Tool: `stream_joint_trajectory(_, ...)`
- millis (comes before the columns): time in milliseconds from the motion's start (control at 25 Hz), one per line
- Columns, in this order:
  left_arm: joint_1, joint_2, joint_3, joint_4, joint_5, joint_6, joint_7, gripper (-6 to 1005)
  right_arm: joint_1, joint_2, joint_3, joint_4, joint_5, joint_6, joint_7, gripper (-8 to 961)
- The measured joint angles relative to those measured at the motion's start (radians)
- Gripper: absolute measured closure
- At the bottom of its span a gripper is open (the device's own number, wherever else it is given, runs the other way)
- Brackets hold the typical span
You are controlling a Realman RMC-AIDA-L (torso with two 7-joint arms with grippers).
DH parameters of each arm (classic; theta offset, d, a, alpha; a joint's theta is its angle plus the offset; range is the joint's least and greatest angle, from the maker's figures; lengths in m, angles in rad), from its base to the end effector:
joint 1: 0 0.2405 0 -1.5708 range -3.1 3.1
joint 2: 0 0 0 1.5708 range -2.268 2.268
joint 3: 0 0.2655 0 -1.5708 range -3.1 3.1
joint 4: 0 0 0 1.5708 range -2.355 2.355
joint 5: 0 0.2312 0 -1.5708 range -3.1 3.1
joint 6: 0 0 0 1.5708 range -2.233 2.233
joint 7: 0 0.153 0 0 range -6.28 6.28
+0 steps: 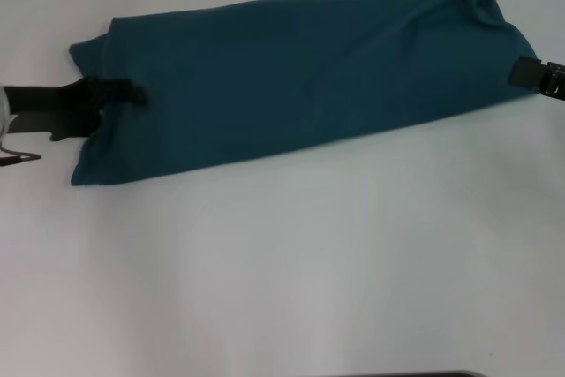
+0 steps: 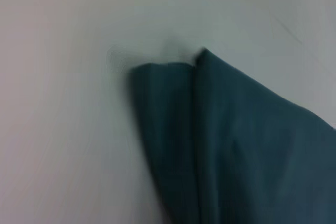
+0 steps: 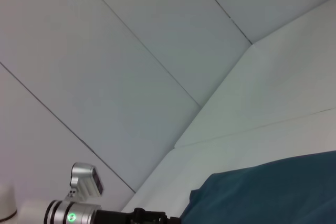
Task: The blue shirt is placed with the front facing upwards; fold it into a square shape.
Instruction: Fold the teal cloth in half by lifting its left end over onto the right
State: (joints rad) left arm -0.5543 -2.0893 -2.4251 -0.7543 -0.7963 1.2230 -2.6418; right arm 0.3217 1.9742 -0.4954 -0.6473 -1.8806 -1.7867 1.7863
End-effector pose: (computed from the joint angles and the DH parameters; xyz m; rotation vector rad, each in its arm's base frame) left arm -0.3268 0.3867 -0.0071 -1.8664 -2.0083 -0.4084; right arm 0.3437 0.2883 0.0685 -2.3650 1.2994 1.0612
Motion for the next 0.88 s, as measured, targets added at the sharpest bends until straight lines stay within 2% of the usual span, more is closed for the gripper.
stream_joint_trajectory(240,-0.050,0.017,0.055,-0.005,0.002,0.065,-0.056,238,-0.004,0.002,0.000,0.000,0.000,-0.007,-0.002,34)
stream_joint_trajectory(360,-0.069,0.028,0.085,-0.001,0.028,0.074,-0.091,284,-0.004,0.003,0.001,0.000,0.001,-0.014,-0.002,34)
stream_joint_trajectory(520,-0.079,0.031,0.090,-0.015,0.050,0.076,-0.106,345,-0.004,0.003,0.002,0.001,0.002,-0.016,-0.002,35)
stream_joint_trajectory(720,-0.084,0.036,0.091,-0.024,0.051,0.085,-0.107,570,-0.004,0.004,0.003,0.003,0.003,-0.016,-0.002,35)
stream_joint_trajectory(880,-0.088,0.038,0.087,-0.025,0.052,0.088,-0.107,638,-0.004,0.006,0.003,0.003,0.005,-0.016,0.003,34)
